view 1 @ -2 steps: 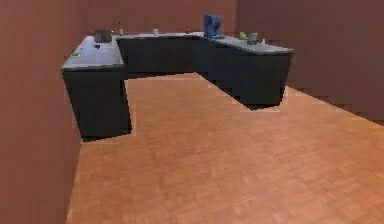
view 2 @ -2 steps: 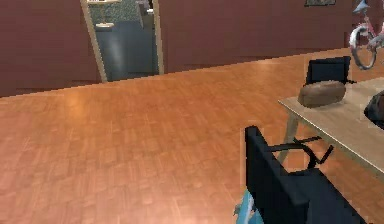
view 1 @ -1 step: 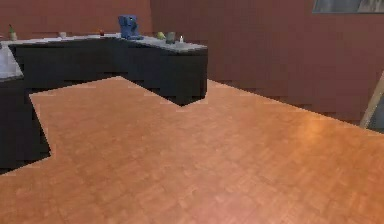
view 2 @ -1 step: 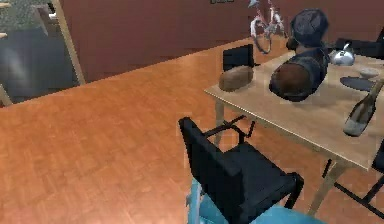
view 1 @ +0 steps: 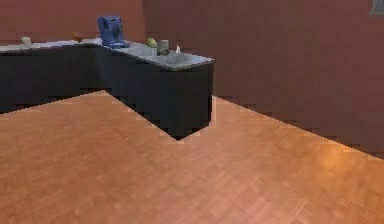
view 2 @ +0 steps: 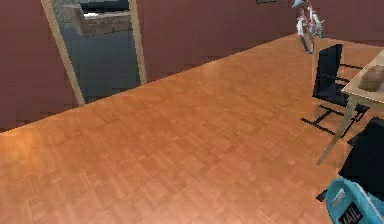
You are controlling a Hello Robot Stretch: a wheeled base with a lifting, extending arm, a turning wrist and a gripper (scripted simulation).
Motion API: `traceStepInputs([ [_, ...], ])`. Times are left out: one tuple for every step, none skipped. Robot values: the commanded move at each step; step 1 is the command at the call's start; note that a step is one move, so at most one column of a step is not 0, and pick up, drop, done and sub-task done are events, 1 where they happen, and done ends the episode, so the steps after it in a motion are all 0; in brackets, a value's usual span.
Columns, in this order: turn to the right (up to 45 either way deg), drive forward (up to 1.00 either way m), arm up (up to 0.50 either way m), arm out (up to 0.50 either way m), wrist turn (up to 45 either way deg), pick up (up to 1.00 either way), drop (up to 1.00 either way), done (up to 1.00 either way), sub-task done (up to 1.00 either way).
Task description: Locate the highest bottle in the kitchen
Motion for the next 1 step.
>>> traceStepInputs([
  [0.0, 0.45, 0.00, 0.00, 0.0, 0.00, 0.00, 0.00, 0.00],
])
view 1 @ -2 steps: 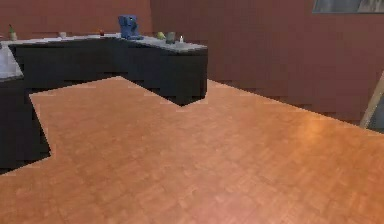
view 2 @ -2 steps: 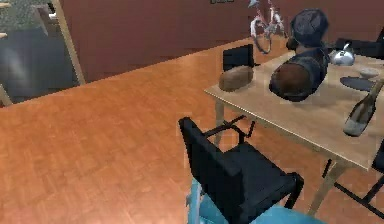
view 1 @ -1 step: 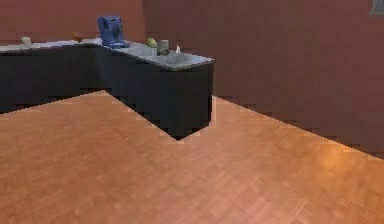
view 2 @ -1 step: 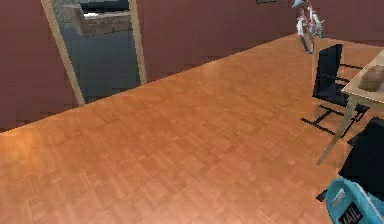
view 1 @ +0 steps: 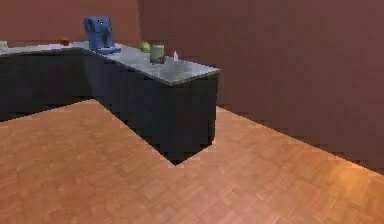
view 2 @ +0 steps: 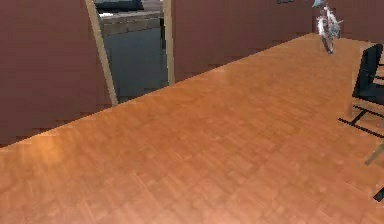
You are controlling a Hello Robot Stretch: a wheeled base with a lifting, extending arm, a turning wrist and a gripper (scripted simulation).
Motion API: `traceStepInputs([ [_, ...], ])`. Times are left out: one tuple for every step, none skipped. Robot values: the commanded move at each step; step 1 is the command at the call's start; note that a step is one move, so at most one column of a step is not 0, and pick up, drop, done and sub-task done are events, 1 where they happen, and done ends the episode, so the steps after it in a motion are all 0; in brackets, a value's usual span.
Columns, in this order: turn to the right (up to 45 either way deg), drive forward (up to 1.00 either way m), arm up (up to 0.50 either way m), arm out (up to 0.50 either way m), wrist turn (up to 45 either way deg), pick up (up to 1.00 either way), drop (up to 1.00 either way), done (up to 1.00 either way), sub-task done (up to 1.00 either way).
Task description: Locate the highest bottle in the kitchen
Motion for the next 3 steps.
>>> traceStepInputs([
  [-45.0, 0.00, 0.00, 0.00, 0.0, 0.00, 0.00, 0.00, 0.00],
  [-6.0, 0.00, 0.00, 0.00, 0.0, 0.00, 0.00, 0.00, 0.00],
  [0.0, 0.75, 0.00, 0.00, 0.0, 0.00, 0.00, 0.00, 0.00],
])
